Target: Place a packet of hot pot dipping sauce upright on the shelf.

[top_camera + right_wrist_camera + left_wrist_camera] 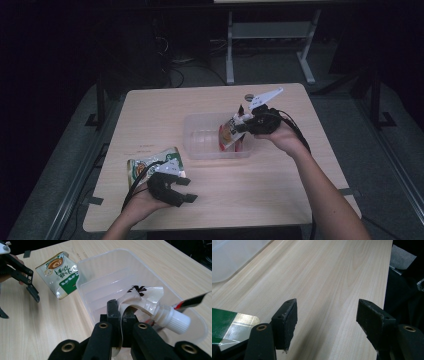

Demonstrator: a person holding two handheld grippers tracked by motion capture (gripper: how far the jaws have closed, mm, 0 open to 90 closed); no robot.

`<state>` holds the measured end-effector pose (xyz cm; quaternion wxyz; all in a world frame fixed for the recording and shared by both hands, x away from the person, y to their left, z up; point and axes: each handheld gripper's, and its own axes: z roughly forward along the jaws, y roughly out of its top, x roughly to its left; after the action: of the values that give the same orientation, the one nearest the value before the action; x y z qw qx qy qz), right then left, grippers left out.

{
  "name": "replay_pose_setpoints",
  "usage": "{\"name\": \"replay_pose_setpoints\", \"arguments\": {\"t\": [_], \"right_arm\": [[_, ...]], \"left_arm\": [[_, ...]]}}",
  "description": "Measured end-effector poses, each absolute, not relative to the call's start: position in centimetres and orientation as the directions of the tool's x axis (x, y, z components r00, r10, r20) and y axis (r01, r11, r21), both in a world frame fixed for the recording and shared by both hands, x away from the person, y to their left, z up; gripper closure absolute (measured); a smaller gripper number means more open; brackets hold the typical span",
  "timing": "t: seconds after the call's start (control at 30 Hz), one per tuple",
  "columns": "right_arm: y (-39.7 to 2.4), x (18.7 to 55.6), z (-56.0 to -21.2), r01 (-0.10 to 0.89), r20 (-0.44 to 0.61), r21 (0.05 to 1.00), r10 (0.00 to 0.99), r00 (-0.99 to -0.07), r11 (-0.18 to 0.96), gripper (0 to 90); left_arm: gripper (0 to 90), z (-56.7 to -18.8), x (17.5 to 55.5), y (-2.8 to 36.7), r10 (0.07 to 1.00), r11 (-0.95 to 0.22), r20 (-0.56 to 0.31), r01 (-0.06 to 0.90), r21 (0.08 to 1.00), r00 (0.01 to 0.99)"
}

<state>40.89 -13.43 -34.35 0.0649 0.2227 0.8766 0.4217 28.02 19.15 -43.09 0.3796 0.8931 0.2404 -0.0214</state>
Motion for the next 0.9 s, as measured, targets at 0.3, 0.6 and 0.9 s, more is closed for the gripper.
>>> {"name": "replay_pose_setpoints", "arguments": {"t": [0.3, 0.6, 0.9], "right_arm": [[-11.9, 41.6, -35.3, 0.36, 0.099, 0.755, 0.448, -0.889, 0.548, 88.1], [-10.9, 42.0, -36.4, 0.39, 0.13, 0.745, 0.455, -0.881, 0.542, 87.5], [-11.6, 41.8, -36.0, 0.393, 0.139, 0.764, 0.464, -0.875, 0.512, 75.8]], "left_arm": [[32.8, -43.2, 28.0, 19.2, 0.406, -0.599, -0.217, 0.438, 0.67, 0.888], [32.8, -43.3, 28.1, 19.2, 0.409, -0.601, -0.22, 0.442, 0.665, 0.886], [32.8, -43.4, 28.1, 19.2, 0.41, -0.596, -0.222, 0.444, 0.669, 0.885]]}}
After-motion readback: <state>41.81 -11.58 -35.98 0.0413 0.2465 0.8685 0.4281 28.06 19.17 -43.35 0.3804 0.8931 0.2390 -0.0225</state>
